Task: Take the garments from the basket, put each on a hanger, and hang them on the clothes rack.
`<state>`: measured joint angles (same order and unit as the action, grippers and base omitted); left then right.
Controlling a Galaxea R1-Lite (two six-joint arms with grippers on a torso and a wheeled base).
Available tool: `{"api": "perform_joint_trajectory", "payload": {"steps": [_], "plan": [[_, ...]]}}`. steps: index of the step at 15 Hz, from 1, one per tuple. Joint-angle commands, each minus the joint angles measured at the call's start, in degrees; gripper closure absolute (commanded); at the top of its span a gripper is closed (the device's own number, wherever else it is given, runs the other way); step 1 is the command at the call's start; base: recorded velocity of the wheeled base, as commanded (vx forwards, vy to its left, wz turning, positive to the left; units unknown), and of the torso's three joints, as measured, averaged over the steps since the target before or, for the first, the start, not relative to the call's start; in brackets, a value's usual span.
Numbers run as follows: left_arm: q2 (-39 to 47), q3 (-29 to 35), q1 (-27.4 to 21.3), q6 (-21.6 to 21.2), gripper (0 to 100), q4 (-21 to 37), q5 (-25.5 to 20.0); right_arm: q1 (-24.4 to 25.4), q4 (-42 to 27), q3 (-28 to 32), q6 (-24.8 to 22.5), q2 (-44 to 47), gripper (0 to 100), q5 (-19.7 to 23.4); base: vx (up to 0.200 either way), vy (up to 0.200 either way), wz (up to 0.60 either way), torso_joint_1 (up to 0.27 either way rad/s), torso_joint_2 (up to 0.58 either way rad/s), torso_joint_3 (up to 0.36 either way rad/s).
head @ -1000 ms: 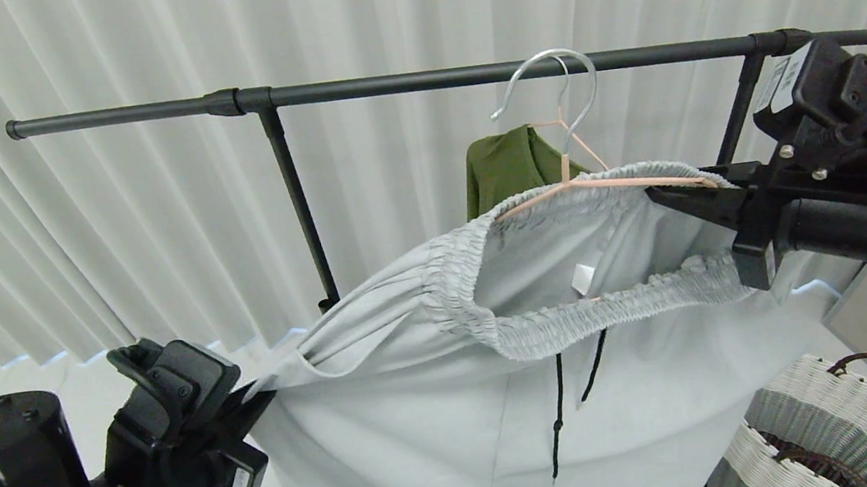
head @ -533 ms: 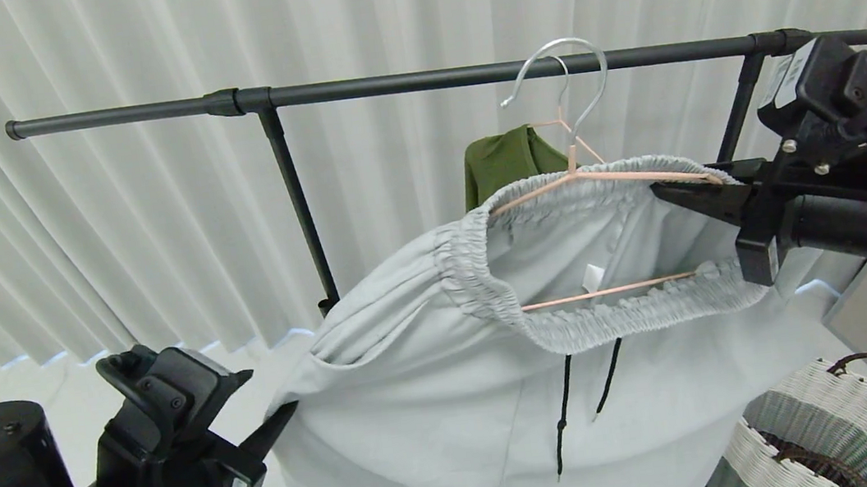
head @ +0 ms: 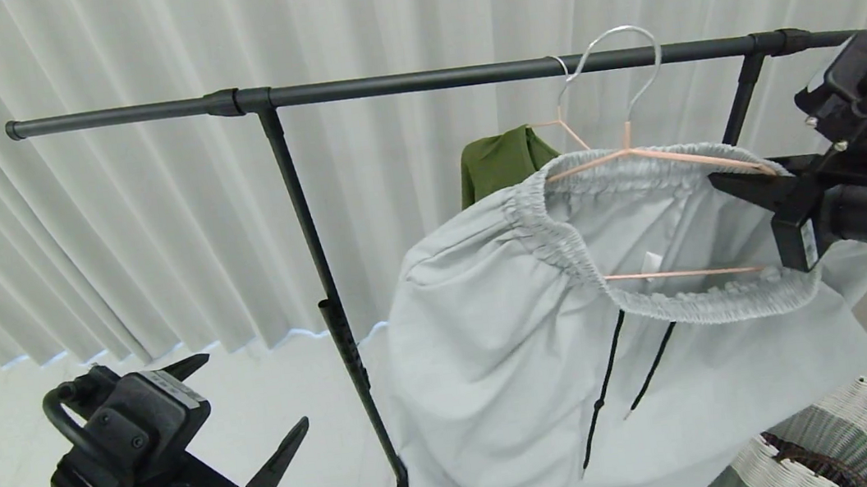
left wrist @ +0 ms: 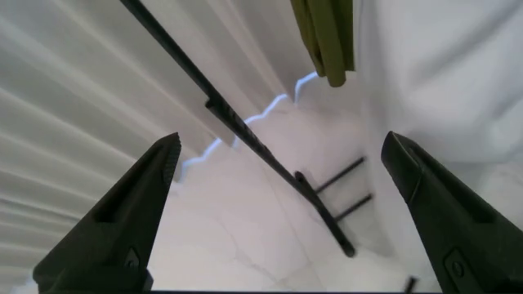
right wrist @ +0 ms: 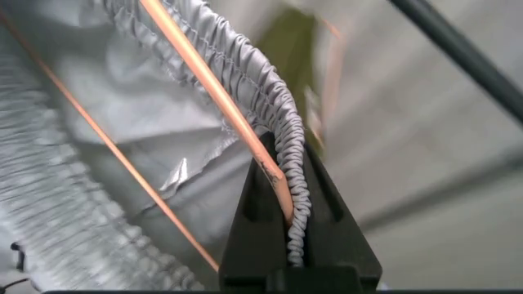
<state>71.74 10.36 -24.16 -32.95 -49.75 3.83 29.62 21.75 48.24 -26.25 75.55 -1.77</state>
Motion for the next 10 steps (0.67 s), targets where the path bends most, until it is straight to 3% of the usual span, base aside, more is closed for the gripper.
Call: {"api": "perform_joint_trajectory", "payload": {"steps": [1, 6, 10], "plan": [[-2.04, -0.78, -0.18, -0.27, 0, 0.00, 0.04, -2.90, -2.24, -1.22, 0.58, -3.39, 100, -2.80, 0.000, 0.000, 0.00, 0.000, 0.00, 0.000], [-1.78, -0.87, -0.10, -0.18, 0, 0.00, 0.04, -14.95, -16.65, -1.30, 0.76, -13.05, 100, -5.00, 0.000, 0.000, 0.00, 0.000, 0.00, 0.000], [-1.78, -1.92, 0.26, -0.18, 0, 0.00, 0.04, -24.26, -24.74, -5.70, 0.67, -22.20, 100, -5.18, 0.000, 0.000, 0.00, 0.000, 0.00, 0.000]]}}
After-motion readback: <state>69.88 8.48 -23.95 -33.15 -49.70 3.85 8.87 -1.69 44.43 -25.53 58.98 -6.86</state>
